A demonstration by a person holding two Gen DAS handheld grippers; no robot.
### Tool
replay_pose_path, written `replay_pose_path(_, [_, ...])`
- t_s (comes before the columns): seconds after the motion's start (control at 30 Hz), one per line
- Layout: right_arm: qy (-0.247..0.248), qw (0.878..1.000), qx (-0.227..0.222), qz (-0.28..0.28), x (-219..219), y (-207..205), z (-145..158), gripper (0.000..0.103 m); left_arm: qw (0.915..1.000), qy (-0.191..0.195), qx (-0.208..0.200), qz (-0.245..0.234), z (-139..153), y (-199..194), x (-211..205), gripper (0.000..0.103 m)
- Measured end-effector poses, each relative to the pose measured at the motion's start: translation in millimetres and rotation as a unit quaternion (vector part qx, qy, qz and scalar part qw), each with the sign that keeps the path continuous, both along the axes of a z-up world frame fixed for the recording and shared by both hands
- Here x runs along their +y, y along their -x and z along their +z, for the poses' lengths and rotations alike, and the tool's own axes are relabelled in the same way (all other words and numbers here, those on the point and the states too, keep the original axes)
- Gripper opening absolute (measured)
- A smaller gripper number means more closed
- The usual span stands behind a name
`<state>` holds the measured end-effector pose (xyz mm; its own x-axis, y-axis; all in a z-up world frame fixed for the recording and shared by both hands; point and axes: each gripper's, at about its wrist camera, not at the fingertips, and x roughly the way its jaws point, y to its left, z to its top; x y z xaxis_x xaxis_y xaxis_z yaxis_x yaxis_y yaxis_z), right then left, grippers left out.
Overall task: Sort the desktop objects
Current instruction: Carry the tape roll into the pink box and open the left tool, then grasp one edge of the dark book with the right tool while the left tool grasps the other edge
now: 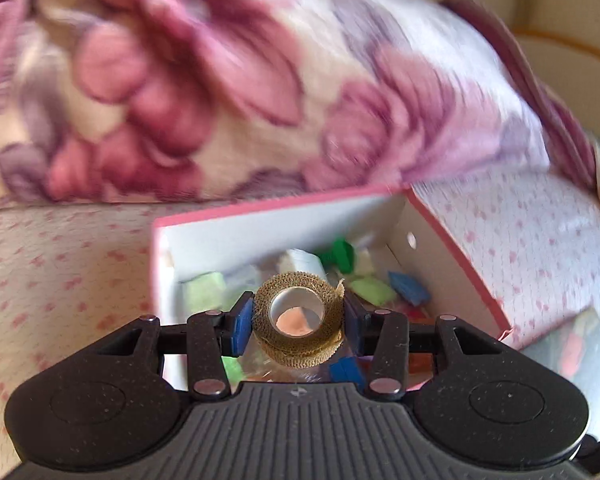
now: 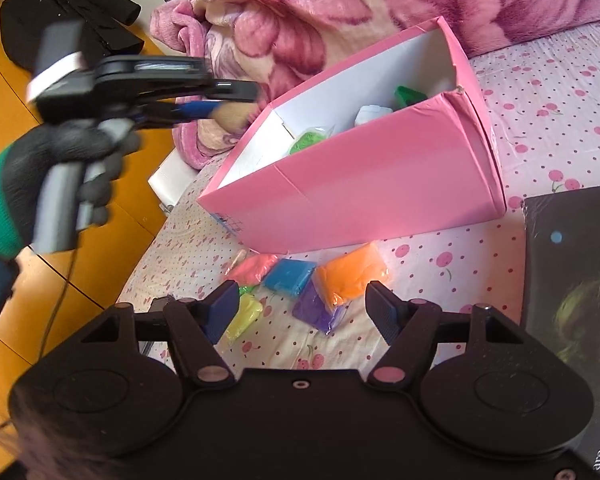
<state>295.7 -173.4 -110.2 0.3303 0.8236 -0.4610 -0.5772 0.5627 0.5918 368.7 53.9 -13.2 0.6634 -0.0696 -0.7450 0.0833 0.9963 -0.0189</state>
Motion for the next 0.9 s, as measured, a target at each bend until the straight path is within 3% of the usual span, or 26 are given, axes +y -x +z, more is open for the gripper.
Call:
replay_pose_path(0.3, [0.006, 1.000, -0.004, 0.006, -2, 1, 0, 0.070, 0.9934, -0.072, 0.081, -0.039, -57, -64, -44, 0.044])
replay_pose_path(0.47, [0.004, 1.000, 0.000, 0.009, -3, 0, -2, 0.070, 0.9909, -0.088, 0.092, -0.044, -66, -76, -51, 0.045])
replay_pose_path(0.53, [0.005, 1.000, 0.000, 0.010, -3, -1, -2, 0.070, 0.9890, -0.085, 0.109, -0.052, -69, -80, -53, 0.048])
replay_pose_path(0.57, [0.005, 1.000, 0.000, 0.010, -3, -1, -2, 0.070, 0.9885, -0.080, 0.116, -0.054, -71, -80, -52, 0.057])
replay_pose_path(0.7, [0.006, 1.000, -0.006, 0.004, -5, -1, 0, 0.070, 0.9907, -0.070, 0.107, -0.047, -61, -68, -46, 0.063])
replay_pose_path(0.9, [-0.012, 0.999, -0.009, -0.029, -20, -5, 5, 0.070, 0.9987, -0.013, 0.039, -0.029, -13, -11, -27, 0.063])
